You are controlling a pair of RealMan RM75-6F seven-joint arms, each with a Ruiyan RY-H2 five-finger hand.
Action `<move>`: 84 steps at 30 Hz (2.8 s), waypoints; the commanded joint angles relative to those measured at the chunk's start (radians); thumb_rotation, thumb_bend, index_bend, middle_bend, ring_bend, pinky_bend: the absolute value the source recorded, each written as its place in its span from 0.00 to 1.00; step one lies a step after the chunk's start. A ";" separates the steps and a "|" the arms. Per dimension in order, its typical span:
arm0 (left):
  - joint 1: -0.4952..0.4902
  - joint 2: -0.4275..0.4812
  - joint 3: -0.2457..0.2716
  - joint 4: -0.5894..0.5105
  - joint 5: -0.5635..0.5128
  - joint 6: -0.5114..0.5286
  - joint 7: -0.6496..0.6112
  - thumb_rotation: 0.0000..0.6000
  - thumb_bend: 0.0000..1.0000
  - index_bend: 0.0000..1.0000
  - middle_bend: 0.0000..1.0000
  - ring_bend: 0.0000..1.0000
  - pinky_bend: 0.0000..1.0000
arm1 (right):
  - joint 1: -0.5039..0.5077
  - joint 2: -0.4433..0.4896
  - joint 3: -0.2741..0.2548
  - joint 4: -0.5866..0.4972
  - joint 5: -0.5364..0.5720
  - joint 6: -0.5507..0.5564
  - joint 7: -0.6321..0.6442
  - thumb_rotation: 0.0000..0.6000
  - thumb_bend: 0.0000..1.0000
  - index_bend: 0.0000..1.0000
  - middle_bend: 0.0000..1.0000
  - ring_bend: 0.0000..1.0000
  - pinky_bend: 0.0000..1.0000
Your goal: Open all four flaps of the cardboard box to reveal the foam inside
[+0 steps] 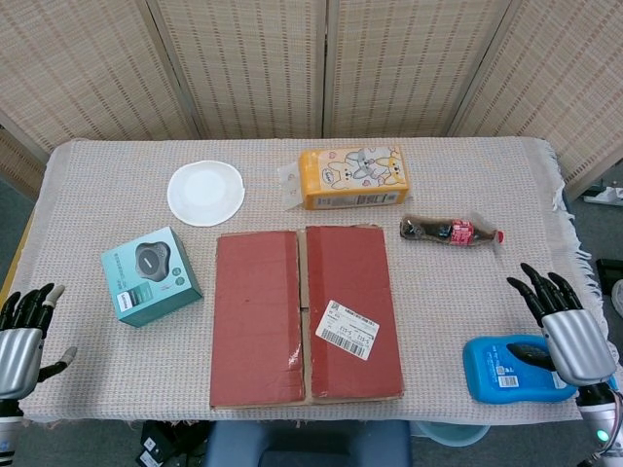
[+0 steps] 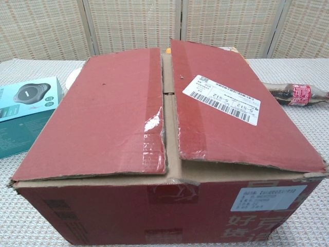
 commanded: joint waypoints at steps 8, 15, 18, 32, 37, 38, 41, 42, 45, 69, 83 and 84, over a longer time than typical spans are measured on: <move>0.006 0.009 0.004 -0.009 0.007 0.009 -0.014 1.00 0.28 0.10 0.09 0.11 0.00 | 0.198 0.231 -0.002 -0.309 -0.220 -0.215 -0.015 1.00 0.05 0.12 0.07 0.13 0.04; 0.017 0.012 0.008 -0.009 0.008 0.021 -0.025 1.00 0.28 0.11 0.09 0.12 0.00 | 0.378 0.285 0.038 -0.461 -0.236 -0.440 0.076 0.82 0.05 0.21 0.11 0.12 0.00; 0.022 0.011 0.011 -0.006 0.007 0.023 -0.030 1.00 0.28 0.11 0.09 0.12 0.00 | 0.437 0.271 0.066 -0.485 -0.208 -0.507 0.070 0.68 0.04 0.22 0.11 0.11 0.00; 0.028 0.010 0.012 -0.003 -0.013 0.010 -0.035 1.00 0.28 0.12 0.09 0.13 0.00 | 0.633 0.113 0.166 -0.520 0.047 -0.733 -0.081 0.57 0.00 0.23 0.18 0.14 0.00; 0.031 0.010 0.013 0.001 -0.017 0.009 -0.038 1.00 0.28 0.12 0.09 0.13 0.00 | 0.689 0.071 0.179 -0.522 0.117 -0.784 -0.130 0.56 0.00 0.25 0.22 0.15 0.00; 0.032 0.009 0.013 0.002 -0.020 0.008 -0.040 1.00 0.28 0.12 0.09 0.13 0.00 | 0.700 0.061 0.180 -0.522 0.135 -0.793 -0.143 0.56 0.00 0.26 0.23 0.15 0.00; 0.035 0.010 0.014 0.004 -0.029 0.003 -0.044 1.00 0.28 0.12 0.09 0.13 0.00 | 0.723 0.042 0.176 -0.521 0.175 -0.812 -0.187 0.56 0.00 0.27 0.25 0.15 0.00; 0.035 0.011 0.015 0.004 -0.031 0.002 -0.045 1.00 0.28 0.12 0.09 0.13 0.00 | 0.728 0.036 0.174 -0.521 0.186 -0.816 -0.199 0.56 0.00 0.28 0.26 0.15 0.00; 0.036 0.011 0.016 0.004 -0.033 -0.001 -0.048 1.00 0.28 0.12 0.09 0.13 0.00 | 0.746 0.020 0.165 -0.520 0.219 -0.828 -0.233 0.56 0.00 0.28 0.27 0.15 0.00; 0.033 0.008 0.013 0.014 -0.031 -0.012 -0.065 1.00 0.28 0.11 0.09 0.13 0.00 | 0.690 0.053 0.068 -0.569 0.199 -0.693 -0.367 0.55 0.00 0.38 0.48 0.29 0.00; -0.046 0.043 -0.017 0.010 0.047 -0.059 -0.157 1.00 0.28 0.13 0.09 0.14 0.00 | 0.485 0.285 -0.016 -0.623 -0.134 -0.423 -0.154 0.54 0.00 0.39 0.50 0.32 0.00; -0.056 0.048 -0.019 0.008 0.054 -0.069 -0.170 1.00 0.28 0.13 0.09 0.14 0.00 | 0.470 0.303 -0.022 -0.622 -0.153 -0.400 -0.139 0.54 0.00 0.39 0.50 0.32 0.00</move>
